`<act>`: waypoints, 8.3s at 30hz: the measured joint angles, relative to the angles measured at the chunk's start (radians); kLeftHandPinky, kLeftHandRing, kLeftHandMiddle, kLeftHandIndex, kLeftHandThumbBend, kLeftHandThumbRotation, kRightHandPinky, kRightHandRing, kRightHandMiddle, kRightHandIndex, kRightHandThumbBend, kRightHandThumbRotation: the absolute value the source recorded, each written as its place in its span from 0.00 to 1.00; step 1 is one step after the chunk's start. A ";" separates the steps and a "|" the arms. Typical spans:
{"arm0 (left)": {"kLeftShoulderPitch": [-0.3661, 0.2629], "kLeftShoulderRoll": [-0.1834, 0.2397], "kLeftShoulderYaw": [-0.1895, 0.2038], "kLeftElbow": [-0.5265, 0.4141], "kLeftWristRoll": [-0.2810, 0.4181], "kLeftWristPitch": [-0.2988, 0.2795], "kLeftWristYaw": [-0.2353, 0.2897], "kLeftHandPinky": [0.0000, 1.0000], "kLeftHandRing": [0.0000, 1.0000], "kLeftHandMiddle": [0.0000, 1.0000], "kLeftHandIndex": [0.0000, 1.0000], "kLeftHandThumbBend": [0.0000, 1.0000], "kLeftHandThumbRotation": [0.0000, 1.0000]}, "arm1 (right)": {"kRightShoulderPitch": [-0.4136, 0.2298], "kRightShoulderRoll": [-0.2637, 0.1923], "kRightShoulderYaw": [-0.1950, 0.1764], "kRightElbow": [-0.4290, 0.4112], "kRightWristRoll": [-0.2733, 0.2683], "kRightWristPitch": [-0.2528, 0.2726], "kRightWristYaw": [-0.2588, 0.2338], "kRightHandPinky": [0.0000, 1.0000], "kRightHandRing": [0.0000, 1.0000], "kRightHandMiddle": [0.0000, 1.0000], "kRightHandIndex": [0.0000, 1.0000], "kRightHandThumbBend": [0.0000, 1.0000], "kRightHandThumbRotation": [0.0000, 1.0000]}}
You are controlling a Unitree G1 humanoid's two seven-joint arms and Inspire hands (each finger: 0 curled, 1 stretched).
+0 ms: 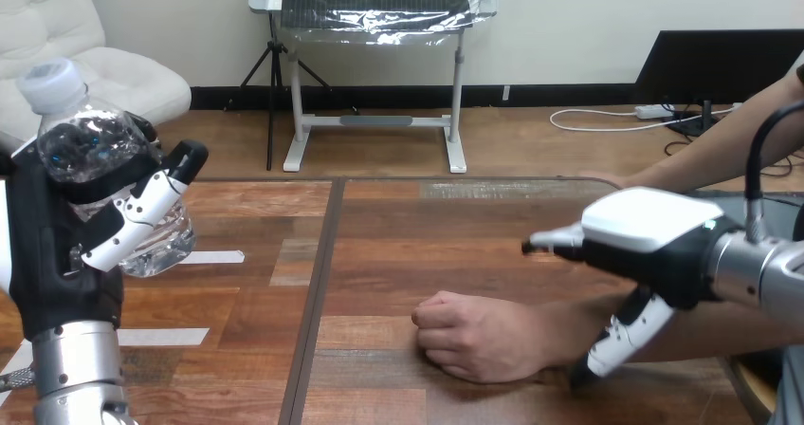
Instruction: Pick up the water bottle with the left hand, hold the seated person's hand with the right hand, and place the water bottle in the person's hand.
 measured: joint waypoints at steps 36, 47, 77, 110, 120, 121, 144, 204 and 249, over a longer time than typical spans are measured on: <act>0.001 0.000 0.001 0.000 0.007 -0.006 0.001 0.21 0.26 0.32 0.38 0.50 0.00 | 0.011 0.001 0.072 0.128 -0.065 -0.032 -0.035 0.91 0.92 0.93 0.95 1.00 0.67; 0.001 0.000 0.002 0.000 0.015 -0.006 0.007 0.21 0.26 0.32 0.38 0.50 0.00 | -0.017 0.004 0.103 0.185 -0.091 -0.032 -0.077 0.87 0.90 0.91 0.93 1.00 0.66; 0.006 0.000 0.003 0.000 0.006 -0.006 0.009 0.20 0.25 0.31 0.38 0.48 0.00 | -0.084 0.045 0.156 0.340 -0.156 -0.027 -0.220 0.71 0.85 0.86 0.87 1.00 0.63; 0.007 0.001 0.013 -0.015 -0.038 -0.001 -0.007 0.21 0.26 0.31 0.38 0.47 0.00 | -0.174 0.090 0.208 0.404 -0.168 0.096 -0.105 0.51 0.72 0.77 0.80 1.00 0.47; 0.007 0.001 0.026 -0.047 -0.057 0.020 -0.005 0.21 0.26 0.31 0.38 0.48 0.00 | -0.209 0.116 0.214 0.412 -0.159 0.163 -0.008 0.49 0.67 0.74 0.77 1.00 0.43; 0.007 0.001 0.027 -0.049 -0.058 0.023 -0.005 0.21 0.26 0.31 0.37 0.48 0.00 | -0.211 0.117 0.214 0.413 -0.157 0.167 -0.003 0.49 0.66 0.73 0.76 1.00 0.42; 0.007 0.003 0.040 -0.057 -0.071 0.028 -0.015 0.20 0.25 0.31 0.37 0.44 0.00 | -0.245 0.139 0.219 0.441 -0.116 0.256 0.078 0.21 0.31 0.41 0.44 0.87 0.31; 0.007 0.003 0.040 -0.067 -0.074 0.040 -0.011 0.20 0.25 0.31 0.37 0.44 0.00 | -0.169 0.133 0.261 0.343 -0.203 0.245 -0.044 0.12 0.20 0.29 0.40 0.92 0.36; 0.007 0.003 0.039 -0.067 -0.074 0.043 -0.014 0.20 0.25 0.31 0.37 0.44 0.00 | -0.129 0.132 0.240 0.333 -0.183 0.221 -0.136 0.16 0.23 0.31 0.33 0.83 0.00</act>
